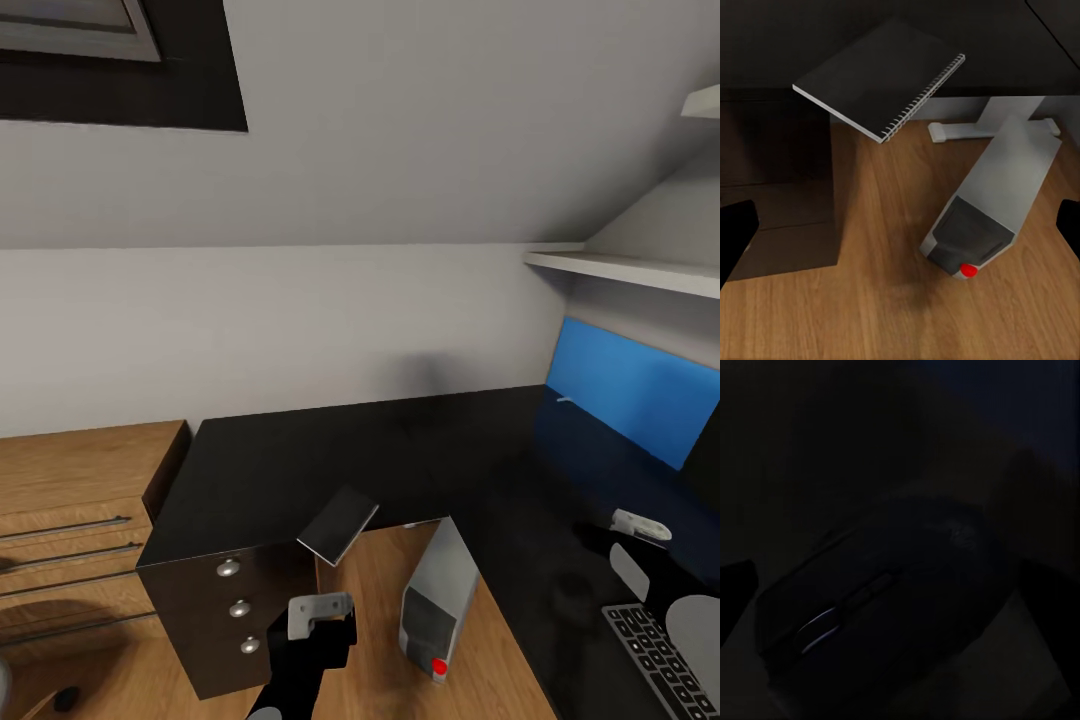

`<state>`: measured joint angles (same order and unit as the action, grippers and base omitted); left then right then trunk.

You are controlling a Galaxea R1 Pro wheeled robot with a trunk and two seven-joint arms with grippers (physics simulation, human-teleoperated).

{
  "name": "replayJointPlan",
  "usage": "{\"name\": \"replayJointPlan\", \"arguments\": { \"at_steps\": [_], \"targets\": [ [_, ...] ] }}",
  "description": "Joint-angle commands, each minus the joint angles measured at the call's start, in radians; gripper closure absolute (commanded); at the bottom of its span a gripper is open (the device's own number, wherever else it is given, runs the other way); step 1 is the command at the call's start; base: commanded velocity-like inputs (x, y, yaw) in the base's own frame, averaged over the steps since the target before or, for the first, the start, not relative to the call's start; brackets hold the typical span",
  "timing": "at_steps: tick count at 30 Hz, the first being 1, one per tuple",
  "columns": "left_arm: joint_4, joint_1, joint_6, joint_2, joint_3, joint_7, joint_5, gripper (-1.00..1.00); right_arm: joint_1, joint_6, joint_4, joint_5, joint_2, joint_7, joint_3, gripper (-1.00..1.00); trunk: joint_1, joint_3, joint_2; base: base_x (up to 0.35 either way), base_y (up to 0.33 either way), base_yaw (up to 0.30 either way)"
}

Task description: In the bedroom, organize the workspace by keeping the computer under the desk, ensuring the monitor is on the desk, placing the keyboard on the desk next to the monitor, placing the mouse on the desk next to the keyboard, moving the folder from the swivel chair onto the desk next to the mouse, stacking the notebook on top of the folder with the pen on top of the notebook, and positioning the swivel chair next to the desk.

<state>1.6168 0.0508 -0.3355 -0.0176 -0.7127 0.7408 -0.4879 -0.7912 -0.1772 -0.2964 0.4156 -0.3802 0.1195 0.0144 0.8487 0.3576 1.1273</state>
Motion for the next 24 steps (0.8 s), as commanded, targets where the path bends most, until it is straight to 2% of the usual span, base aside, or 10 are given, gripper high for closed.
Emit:
{"name": "replayJointPlan", "arguments": {
  "at_steps": [1,18,24],
  "targets": [
    [0.002,0.001,-0.004,-0.001,-0.002,0.008,-0.005,-1.00,0.000,-0.005,-0.002,0.008,0.000,0.001,0.001,1.00,0.000,0.001,0.001,0.000,0.000,0.000],
    [0.002,0.001,-0.003,-0.001,0.000,0.010,-0.005,-1.00,0.000,-0.005,-0.003,0.003,0.001,0.005,0.001,1.00,0.000,0.001,0.001,0.000,0.000,0.000],
    [0.002,0.001,-0.002,-0.002,0.000,0.053,-0.006,-1.00,0.000,-0.006,-0.003,0.002,0.001,0.005,0.002,1.00,0.000,0.001,0.001,-0.033,0.000,0.000]
  ]
}}
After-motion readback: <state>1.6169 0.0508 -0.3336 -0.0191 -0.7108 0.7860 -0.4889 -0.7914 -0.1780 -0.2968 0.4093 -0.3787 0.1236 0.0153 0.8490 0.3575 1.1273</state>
